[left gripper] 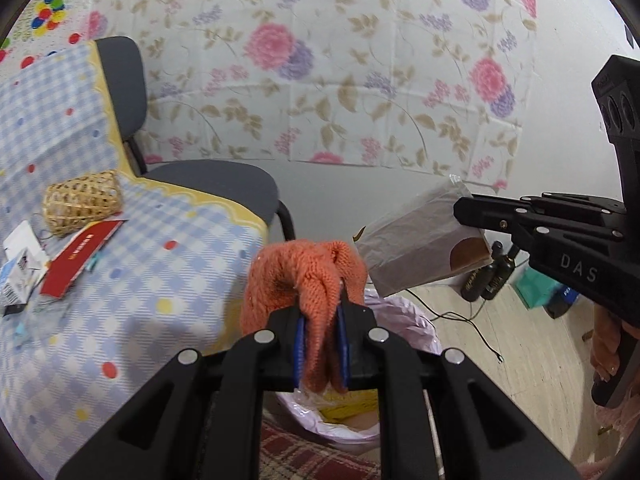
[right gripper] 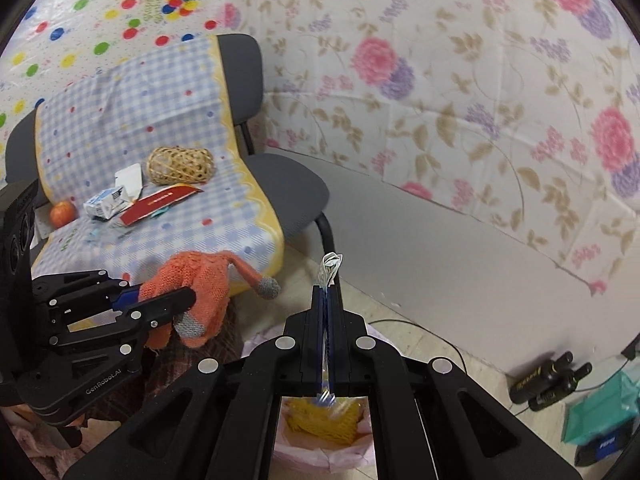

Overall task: Collect trash
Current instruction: 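Open both tools over the wastebasket to drop the glove and paper bag, then move the left tool back to the chair toward the white milk carton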

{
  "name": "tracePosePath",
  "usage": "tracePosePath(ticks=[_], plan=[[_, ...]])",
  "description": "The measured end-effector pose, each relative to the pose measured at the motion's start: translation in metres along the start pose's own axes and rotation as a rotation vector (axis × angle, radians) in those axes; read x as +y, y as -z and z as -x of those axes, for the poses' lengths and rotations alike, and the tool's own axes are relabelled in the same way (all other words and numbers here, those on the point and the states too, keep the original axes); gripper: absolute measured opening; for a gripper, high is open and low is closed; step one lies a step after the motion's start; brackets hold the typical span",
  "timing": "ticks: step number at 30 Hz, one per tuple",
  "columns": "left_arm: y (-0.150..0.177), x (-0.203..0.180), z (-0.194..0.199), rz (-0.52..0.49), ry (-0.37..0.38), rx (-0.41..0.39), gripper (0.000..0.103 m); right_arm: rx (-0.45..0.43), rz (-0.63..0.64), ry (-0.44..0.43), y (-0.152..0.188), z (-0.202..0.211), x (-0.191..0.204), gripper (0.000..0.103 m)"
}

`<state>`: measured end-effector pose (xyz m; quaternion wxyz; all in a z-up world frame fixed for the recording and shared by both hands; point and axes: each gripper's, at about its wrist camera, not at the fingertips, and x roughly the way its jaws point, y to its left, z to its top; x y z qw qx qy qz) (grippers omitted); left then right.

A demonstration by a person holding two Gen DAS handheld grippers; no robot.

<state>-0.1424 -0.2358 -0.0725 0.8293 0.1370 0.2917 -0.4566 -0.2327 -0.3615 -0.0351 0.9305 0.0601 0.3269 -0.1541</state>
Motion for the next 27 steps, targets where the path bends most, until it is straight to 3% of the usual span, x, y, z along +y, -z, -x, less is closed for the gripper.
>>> tracePosePath(ticks=[8, 10, 14, 19, 27], plan=[[-0.005, -0.014, -0.031, -0.032, 0.026, 0.066, 0.014, 0.061, -0.058, 0.002, 0.014, -0.024, -0.026, 0.003], [-0.005, -0.014, -0.037, -0.022, 0.031, 0.082, 0.017, 0.071, -0.069, -0.011, 0.015, -0.031, -0.029, 0.007], [-0.008, -0.012, -0.041, -0.005, 0.034, 0.09, 0.037, 0.073, -0.073, -0.016, 0.014, -0.036, -0.03, 0.007], [-0.012, -0.003, -0.04, 0.027, 0.031, 0.085, 0.048, 0.062, -0.09, -0.023, 0.01, -0.037, -0.033, 0.026], [-0.013, 0.038, -0.003, 0.106, -0.086, 0.03, 0.048, 0.009, -0.075, -0.058, -0.01, -0.021, -0.02, 0.027]])
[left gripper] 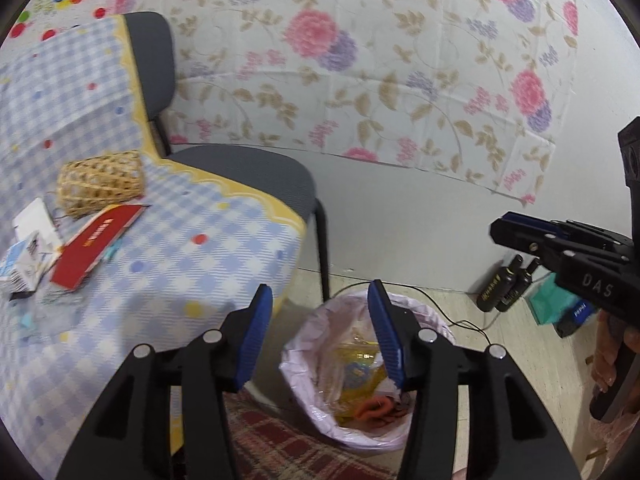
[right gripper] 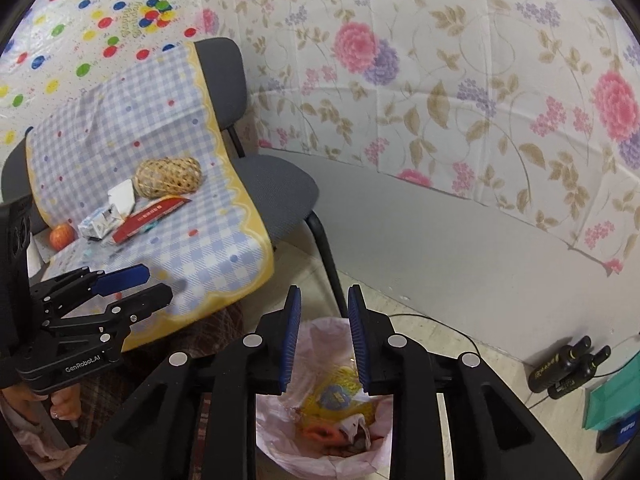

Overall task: Collect trash
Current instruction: 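Move the left tool back to the chair toward the white milk carton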

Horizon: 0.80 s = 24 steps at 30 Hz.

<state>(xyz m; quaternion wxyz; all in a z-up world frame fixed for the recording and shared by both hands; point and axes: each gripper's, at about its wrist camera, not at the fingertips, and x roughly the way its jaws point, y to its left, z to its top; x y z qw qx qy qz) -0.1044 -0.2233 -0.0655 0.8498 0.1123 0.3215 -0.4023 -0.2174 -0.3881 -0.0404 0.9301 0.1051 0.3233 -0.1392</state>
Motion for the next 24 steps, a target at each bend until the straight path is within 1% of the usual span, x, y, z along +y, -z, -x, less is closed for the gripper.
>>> tracePosePath(ticks=[6, 12, 16, 17, 19, 21, 22, 23, 24], plan=[[0.002, 0.043, 0.035, 0.086, -0.088, -0.04, 0.048, -0.035, 0.053, -0.096, -0.024, 0.0, 0.036, 0.028], [0.0, 0.089, 0.071, 0.146, -0.209, -0.098, 0.049, -0.059, 0.132, -0.168, -0.051, -0.021, 0.084, 0.029], [0.0, 0.126, 0.088, 0.202, -0.307, -0.125, 0.058, -0.08, 0.183, -0.212, -0.068, -0.038, 0.119, 0.03], [0.0, 0.14, 0.091, 0.226, -0.347, -0.127, 0.061, -0.081, 0.19, -0.218, -0.071, -0.042, 0.124, 0.031], [0.001, 0.157, 0.092, 0.257, -0.386, -0.127, 0.063, -0.078, 0.208, -0.231, -0.077, -0.054, 0.138, 0.036], [0.003, 0.179, 0.09, 0.294, -0.436, -0.119, 0.067, -0.068, 0.217, -0.249, -0.082, -0.067, 0.15, 0.039], [0.004, 0.188, 0.088, 0.307, -0.457, -0.116, 0.069, -0.063, 0.224, -0.255, -0.085, -0.075, 0.156, 0.043], [0.004, 0.198, 0.084, 0.324, -0.483, -0.111, 0.074, -0.057, 0.23, -0.257, -0.087, -0.084, 0.163, 0.045], [0.005, 0.206, 0.081, 0.337, -0.501, -0.108, 0.078, -0.054, 0.231, -0.26, -0.088, -0.089, 0.167, 0.05]])
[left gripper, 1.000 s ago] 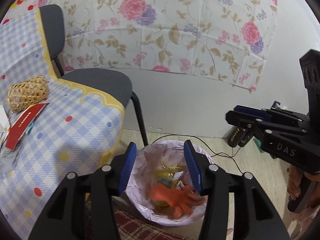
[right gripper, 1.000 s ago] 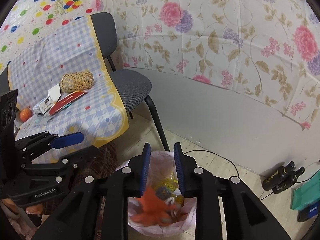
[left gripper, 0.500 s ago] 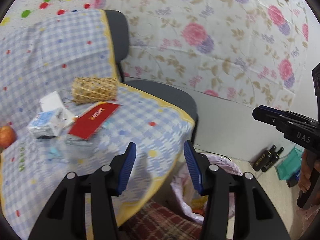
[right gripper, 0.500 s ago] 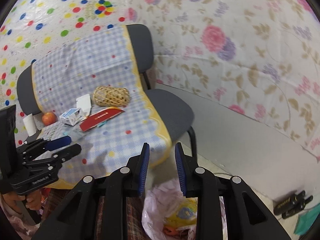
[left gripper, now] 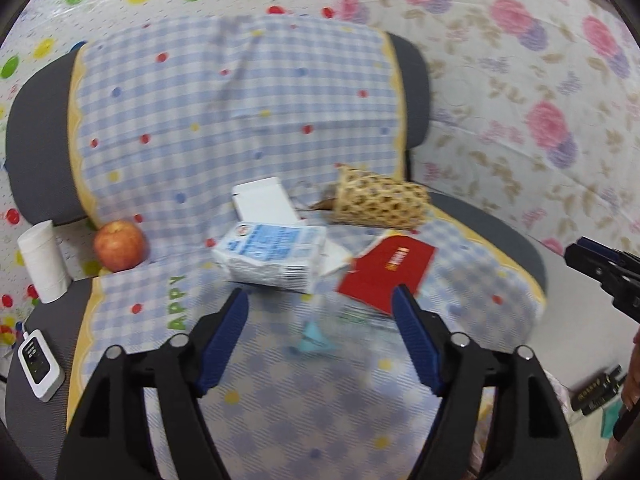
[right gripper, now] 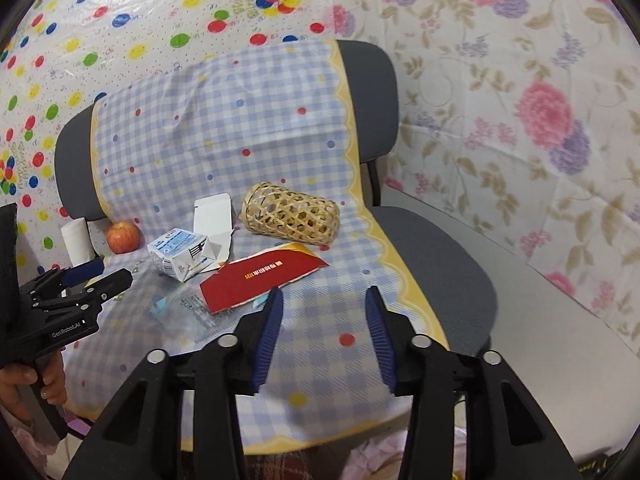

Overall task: Collect trash
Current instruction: 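Move the left tool back to the chair toward the white milk carton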

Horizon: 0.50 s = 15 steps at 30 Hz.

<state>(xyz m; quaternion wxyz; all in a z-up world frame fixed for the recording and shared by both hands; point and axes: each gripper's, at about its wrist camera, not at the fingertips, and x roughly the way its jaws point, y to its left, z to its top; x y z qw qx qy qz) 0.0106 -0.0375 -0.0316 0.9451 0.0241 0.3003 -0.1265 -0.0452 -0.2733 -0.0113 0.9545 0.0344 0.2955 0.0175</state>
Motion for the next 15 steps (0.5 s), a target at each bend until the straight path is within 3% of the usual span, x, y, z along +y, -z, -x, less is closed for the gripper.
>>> tracePosePath(ticks=[2, 10, 15], plan=[[-0.003, 0.008, -0.017, 0.016, -0.032, 0.016, 0.079, 0.007, 0.0, -0.009, -0.004, -0.018, 0.005, 0.056], [-0.013, 0.02, -0.072, 0.061, -0.059, 0.097, 0.078, 0.037, -0.015, -0.056, -0.021, -0.068, 0.011, 0.056], [-0.016, 0.029, -0.088, 0.092, -0.078, 0.148, 0.069, 0.034, -0.015, -0.064, -0.029, -0.079, 0.012, 0.056]])
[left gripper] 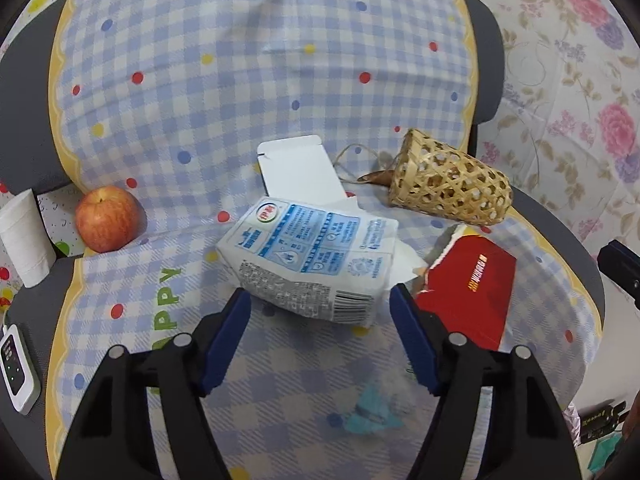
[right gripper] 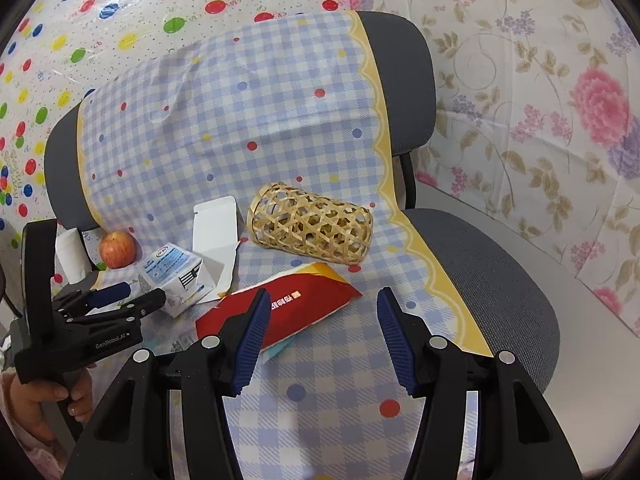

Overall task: Collect trash
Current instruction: 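Move the left tool back to the chair toward the white milk carton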

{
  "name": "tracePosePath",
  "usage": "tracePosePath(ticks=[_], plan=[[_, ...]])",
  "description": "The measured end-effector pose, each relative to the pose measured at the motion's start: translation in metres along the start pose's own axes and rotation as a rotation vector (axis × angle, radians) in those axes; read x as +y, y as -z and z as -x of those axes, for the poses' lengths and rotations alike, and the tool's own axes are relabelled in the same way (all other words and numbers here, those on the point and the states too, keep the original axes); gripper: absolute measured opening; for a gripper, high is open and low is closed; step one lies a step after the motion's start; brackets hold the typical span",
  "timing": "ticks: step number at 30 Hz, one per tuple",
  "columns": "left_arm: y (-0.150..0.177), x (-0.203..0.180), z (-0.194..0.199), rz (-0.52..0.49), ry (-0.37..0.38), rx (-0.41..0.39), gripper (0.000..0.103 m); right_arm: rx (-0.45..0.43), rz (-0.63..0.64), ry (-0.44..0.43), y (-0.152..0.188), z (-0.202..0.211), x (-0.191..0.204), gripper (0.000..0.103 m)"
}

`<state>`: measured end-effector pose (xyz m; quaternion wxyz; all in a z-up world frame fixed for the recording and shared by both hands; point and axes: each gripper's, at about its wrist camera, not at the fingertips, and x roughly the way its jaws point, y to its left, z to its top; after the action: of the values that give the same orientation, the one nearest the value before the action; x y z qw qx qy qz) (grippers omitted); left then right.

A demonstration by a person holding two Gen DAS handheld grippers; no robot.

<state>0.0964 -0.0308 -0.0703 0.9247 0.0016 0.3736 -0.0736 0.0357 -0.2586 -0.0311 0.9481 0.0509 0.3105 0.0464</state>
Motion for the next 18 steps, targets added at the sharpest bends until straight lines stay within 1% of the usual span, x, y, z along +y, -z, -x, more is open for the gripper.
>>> tracePosePath(ticks=[2, 5, 7, 10, 12, 14, 16, 17, 18], plan=[[0.003, 0.01, 0.001, 0.014, -0.015, -0.003, 0.069, -0.006, -0.001, 0.001, -0.001, -0.001, 0.0, 0.056], [0.007, 0.027, 0.001, 0.03, -0.059, 0.002, 0.068, -0.003, -0.003, -0.004, -0.001, -0.006, 0.002, 0.056], [0.01, 0.039, 0.001, 0.038, -0.103, 0.001, 0.068, 0.005, 0.003, -0.01, -0.001, -0.009, 0.006, 0.056], [0.012, 0.065, -0.004, 0.082, -0.157, 0.014, 0.065, 0.011, 0.014, -0.023, -0.002, -0.014, 0.014, 0.056], [0.011, 0.08, -0.006, 0.114, -0.175, 0.019, 0.065, 0.01, 0.024, -0.032, -0.005, -0.016, 0.02, 0.056], [0.01, 0.086, -0.001, 0.121, -0.177, 0.0, 0.065, 0.007, 0.035, -0.037, -0.009, -0.019, 0.025, 0.056], [0.008, 0.084, 0.002, 0.119, -0.151, -0.011, 0.071, 0.005, 0.035, -0.041, -0.012, -0.022, 0.027, 0.056], [0.005, 0.08, 0.005, 0.118, -0.129, -0.021, 0.08, 0.004, 0.033, -0.04, -0.015, -0.025, 0.028, 0.056], [0.004, 0.074, 0.007, 0.113, -0.117, -0.034, 0.084, 0.003, 0.032, -0.04, -0.016, -0.026, 0.028, 0.056]])
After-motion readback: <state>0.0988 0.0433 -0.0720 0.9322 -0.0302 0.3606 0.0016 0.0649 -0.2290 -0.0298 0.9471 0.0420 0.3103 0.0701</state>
